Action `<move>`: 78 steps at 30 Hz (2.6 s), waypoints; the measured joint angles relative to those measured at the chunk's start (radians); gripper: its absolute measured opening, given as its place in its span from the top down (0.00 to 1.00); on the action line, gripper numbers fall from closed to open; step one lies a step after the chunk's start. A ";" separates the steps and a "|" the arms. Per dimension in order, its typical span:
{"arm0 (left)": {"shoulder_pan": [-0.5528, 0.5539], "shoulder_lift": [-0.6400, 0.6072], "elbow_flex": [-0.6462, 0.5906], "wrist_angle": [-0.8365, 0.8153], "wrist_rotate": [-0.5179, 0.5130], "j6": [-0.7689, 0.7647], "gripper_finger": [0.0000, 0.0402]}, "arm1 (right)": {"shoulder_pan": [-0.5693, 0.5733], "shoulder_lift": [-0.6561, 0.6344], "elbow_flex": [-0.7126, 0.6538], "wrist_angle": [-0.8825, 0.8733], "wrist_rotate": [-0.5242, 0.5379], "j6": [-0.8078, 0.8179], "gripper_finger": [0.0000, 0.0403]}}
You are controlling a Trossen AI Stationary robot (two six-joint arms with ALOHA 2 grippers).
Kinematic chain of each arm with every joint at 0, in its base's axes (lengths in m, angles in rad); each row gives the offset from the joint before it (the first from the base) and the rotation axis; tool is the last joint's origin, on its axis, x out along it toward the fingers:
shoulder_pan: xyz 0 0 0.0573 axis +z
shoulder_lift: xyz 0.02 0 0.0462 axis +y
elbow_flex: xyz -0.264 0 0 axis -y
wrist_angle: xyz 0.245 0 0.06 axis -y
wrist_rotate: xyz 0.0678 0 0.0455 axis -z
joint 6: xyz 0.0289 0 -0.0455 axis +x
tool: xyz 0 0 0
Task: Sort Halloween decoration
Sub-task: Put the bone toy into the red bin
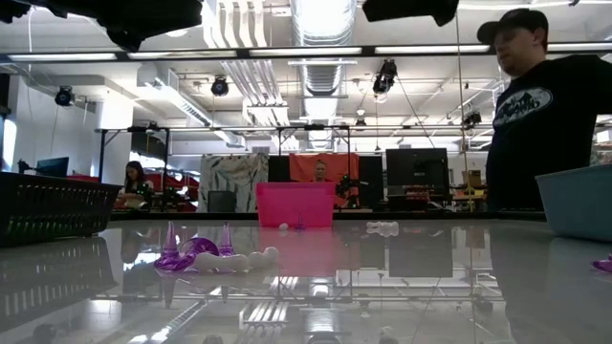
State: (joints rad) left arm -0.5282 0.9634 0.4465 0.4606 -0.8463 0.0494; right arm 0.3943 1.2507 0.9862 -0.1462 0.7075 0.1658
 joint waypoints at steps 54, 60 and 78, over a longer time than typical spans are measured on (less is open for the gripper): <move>0.015 0.222 0.115 0.161 0.018 0.193 0.73 | -0.433 0.342 -0.058 -0.261 -0.534 0.731 0.83; 0.015 0.134 0.114 0.106 0.018 0.233 0.73 | -0.437 0.367 -0.058 -0.270 -0.529 0.777 0.83; 0.016 0.097 0.108 0.047 0.018 0.246 0.73 | -0.460 0.404 -0.058 -0.230 -0.509 0.759 0.83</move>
State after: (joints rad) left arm -0.5121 1.0607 0.5550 0.5072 -0.8288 0.2951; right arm -0.0662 1.6547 0.9279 -0.3759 0.1989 0.9249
